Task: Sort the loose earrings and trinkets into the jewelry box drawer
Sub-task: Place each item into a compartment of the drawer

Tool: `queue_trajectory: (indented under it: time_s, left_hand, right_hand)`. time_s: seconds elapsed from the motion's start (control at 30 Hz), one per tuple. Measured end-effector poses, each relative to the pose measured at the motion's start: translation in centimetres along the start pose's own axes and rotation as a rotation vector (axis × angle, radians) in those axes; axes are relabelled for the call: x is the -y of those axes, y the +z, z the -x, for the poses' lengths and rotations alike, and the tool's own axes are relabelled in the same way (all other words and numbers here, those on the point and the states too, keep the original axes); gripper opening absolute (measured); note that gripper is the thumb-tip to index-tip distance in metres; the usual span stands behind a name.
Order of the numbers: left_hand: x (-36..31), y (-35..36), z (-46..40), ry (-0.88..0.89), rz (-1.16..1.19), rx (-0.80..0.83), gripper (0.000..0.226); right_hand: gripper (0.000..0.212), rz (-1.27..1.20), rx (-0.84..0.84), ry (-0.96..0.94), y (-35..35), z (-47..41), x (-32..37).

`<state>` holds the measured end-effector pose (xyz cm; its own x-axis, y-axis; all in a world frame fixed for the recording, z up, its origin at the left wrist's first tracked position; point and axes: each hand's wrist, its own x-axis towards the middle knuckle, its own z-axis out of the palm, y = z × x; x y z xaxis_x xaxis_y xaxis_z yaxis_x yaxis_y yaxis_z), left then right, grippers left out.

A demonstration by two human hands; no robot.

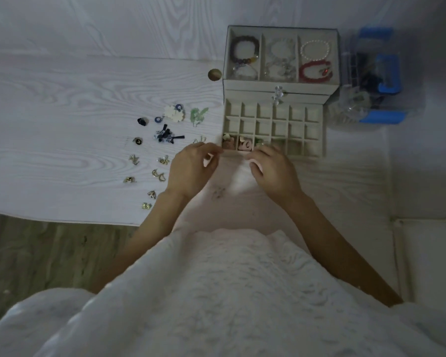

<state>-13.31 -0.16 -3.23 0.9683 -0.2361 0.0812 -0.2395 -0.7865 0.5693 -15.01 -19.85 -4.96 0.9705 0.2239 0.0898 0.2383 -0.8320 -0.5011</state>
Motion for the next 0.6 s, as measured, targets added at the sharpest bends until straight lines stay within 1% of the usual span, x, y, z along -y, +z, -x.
queue_trajectory:
  time_s: [0.1,0.2,0.3,0.4,0.47,0.53,0.6]
  left_hand:
    - [1.5,-0.4,2.6,-0.113,0.037,-0.023,0.014]
    - [2.1,0.7,5.3,-0.14,0.019,0.045,0.025]
    - [2.5,2.5,6.9,-0.122,0.012,0.107,0.044]
    - [2.3,3.6,6.8,-0.075,0.015,0.149,0.053]
    - [1.8,3.5,6.4,-0.036,0.025,0.154,0.048]
    - [1.6,3.3,6.0,-0.006,0.024,0.138,0.035]
    - [1.8,3.2,5.6,-0.031,0.019,0.131,0.023]
  right_hand:
    - [0.023,-0.127,0.172,0.009,1.8,1.0,1.5]
    - [0.034,-0.168,0.277,0.049,3.5,1.6,2.6]
    - [0.041,-0.099,0.312,0.061,5.0,1.8,3.5]
    - [0.038,-0.076,0.299,0.054,5.9,1.5,3.9]
    - [0.032,-0.091,0.298,0.05,5.9,1.4,3.8]
    - [0.026,-0.107,0.293,0.051,5.7,1.5,3.6]
    - [0.02,-0.112,0.285,0.056,5.4,1.6,3.3]
